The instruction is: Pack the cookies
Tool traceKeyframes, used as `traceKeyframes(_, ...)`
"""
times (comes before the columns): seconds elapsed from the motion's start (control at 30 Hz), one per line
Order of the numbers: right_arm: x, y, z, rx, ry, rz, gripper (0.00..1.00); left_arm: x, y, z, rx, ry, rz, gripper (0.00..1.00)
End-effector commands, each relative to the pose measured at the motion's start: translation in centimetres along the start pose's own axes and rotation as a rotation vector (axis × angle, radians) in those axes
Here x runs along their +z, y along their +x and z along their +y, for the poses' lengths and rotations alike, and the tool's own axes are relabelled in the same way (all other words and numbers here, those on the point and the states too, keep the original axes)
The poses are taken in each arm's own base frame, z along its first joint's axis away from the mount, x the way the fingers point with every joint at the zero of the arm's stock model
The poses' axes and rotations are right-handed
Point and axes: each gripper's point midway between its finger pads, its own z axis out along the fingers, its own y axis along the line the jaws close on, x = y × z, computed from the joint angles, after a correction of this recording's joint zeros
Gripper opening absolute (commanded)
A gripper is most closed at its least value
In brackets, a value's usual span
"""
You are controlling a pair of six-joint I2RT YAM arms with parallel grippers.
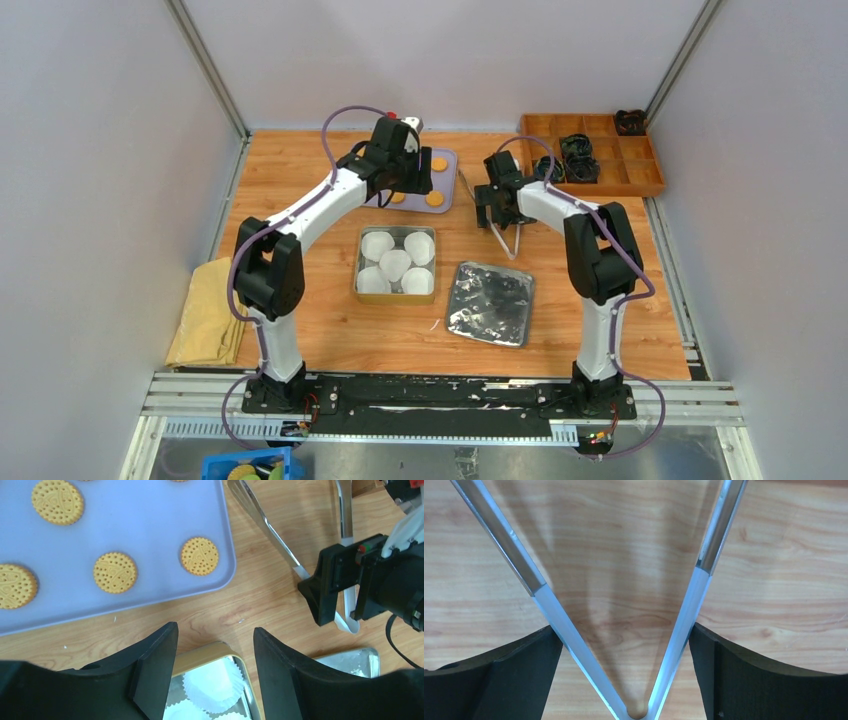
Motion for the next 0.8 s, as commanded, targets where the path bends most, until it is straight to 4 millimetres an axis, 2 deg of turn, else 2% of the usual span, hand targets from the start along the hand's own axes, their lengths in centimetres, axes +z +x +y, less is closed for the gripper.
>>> traceKeyframes(0.0, 1.4, -0.2, -0.8, -0.003, 0.050, 0.022, 1.00, -1.8, -1.1, -0.5, 0.030, 0.014, -0.033, 0.63)
traceKeyframes(0.13, 1.6, -0.5, -1.6, -0.002, 0.107, 0.034, 1.00, -2.0, -1.1, -0.5, 0.039, 0.015, -0.030, 0.63)
traceKeyframes(0.37, 2.2, -1.5, -0.1, 0.000, 0.047, 0.060, 1.00, -2.0, -0.8, -1.2, 0.049, 0.055, -0.018, 0.68)
traceKeyframes(0.5, 2.4, -2.1, 0.2, 0.008, 0.032, 0.056, 1.00, -2.2, -0.9, -1.3, 0.054, 0.063, -0.020, 0.71)
traceKeyframes(0.67, 2.0, -2.0, -1.6, 0.065, 0.049, 0.058, 1.00, -2.3, -0.8, -1.3, 0.063, 0.069, -0.015, 0.74)
traceKeyframes(0.77, 2.1, -2.4, -1.3, 0.067, 0.028, 0.053, 1.00, -2.2, -0.7, -1.8, 0.057, 0.094, -0.012, 0.76)
